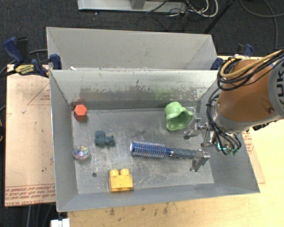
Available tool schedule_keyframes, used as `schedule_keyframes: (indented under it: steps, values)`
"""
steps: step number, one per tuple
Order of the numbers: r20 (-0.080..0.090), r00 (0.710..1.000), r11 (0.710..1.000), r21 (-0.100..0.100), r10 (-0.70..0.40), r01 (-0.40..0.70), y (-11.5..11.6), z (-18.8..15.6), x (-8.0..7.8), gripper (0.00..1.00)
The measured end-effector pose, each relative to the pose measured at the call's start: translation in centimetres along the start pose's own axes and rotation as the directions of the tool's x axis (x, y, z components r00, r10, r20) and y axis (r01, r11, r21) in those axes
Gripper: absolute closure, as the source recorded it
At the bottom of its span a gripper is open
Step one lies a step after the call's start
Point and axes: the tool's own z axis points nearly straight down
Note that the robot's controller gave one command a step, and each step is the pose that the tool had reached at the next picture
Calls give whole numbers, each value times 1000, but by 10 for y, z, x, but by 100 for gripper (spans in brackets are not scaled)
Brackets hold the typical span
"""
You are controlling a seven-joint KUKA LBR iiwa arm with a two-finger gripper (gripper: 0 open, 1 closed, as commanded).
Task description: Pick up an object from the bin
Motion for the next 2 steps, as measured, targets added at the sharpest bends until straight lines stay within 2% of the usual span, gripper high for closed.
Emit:
schedule_keyframes:
  steps: [1,2]
  values:
    - [12,991,991,2,-132,132,44,101,-33,0]
    - [17,991,991,3,-132,132,43,96,-34,100]
